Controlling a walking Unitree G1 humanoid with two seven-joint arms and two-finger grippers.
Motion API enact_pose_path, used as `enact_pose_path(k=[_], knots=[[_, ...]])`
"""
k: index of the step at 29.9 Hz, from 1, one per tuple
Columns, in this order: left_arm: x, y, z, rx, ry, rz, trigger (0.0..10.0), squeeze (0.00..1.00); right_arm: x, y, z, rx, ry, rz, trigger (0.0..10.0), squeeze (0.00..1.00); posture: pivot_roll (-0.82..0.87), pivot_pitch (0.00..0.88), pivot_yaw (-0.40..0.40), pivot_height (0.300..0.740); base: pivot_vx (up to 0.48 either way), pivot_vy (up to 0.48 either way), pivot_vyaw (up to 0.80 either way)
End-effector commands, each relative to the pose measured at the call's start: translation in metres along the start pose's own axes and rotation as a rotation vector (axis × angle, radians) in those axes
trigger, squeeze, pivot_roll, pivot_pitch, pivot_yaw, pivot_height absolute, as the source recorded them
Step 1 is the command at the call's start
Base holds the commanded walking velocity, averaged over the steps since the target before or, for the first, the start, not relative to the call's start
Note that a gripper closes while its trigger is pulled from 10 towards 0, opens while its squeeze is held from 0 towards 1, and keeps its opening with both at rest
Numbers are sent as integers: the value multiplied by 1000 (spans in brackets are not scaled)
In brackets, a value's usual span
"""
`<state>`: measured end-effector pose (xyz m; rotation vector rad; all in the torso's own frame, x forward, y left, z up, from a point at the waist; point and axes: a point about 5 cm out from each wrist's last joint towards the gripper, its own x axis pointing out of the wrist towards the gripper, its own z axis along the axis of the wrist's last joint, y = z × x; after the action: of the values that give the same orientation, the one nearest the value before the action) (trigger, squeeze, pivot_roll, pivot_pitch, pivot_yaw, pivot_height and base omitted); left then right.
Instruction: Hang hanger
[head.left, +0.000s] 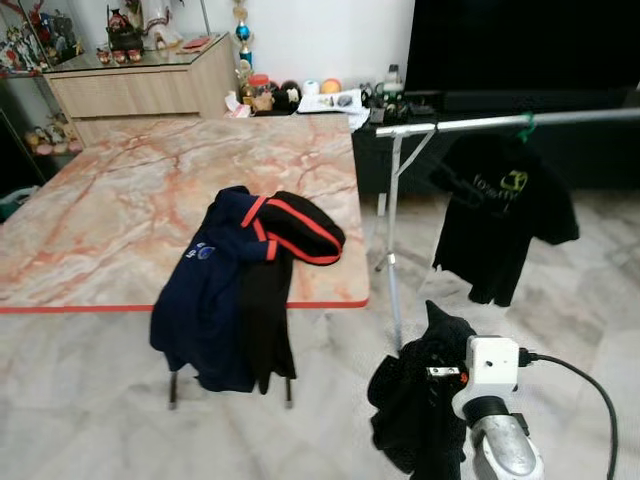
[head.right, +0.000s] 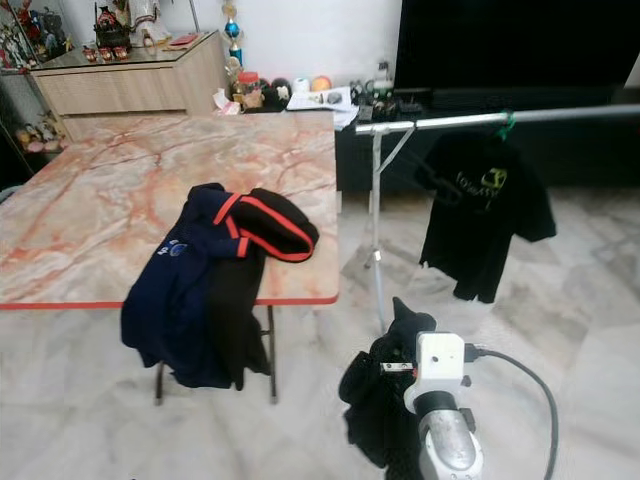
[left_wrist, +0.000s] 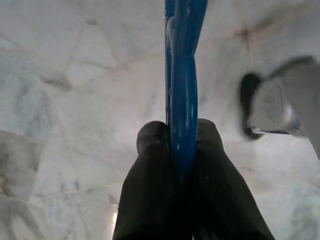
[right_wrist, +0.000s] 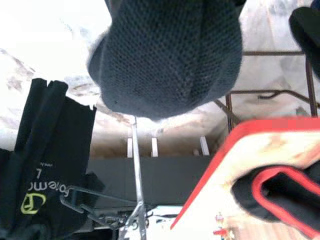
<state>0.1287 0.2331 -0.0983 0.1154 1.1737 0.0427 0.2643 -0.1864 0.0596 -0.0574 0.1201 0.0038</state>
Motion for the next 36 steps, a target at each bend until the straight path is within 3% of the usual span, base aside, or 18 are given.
enact_pose_path(k=[1,7,14,20,27,32,36], knots=[[-1,9,2,1,1,23,10000,0,5,8,15,-1,-68,20,10000,0,-104,0,79,740,0,442,0],[-4,25,2,-8,-7,41,10000,0,10,12,21,-5,-84,24,10000,0,-95,0,72,740,0,441,0],[-5,30,4,-9,-12,46,10000,0,12,13,26,-13,-100,27,10000,0,-98,0,75,740,0,436,0],[-1,14,12,31,-24,32,10000,0,14,12,32,-18,-118,26,10000,0,-98,0,69,740,0,174,0],[3,-16,23,45,-52,-10,10000,0,17,12,41,-19,-148,15,10000,0,-93,4,66,740,0,0,0],[4,-23,24,58,-50,-24,10000,0,18,13,47,-12,-175,5,10000,0,-88,12,66,740,0,0,0],[4,-19,25,80,-52,-26,10000,0,19,12,60,-33,-228,-12,10000,0,-89,17,68,740,156,0,0]])
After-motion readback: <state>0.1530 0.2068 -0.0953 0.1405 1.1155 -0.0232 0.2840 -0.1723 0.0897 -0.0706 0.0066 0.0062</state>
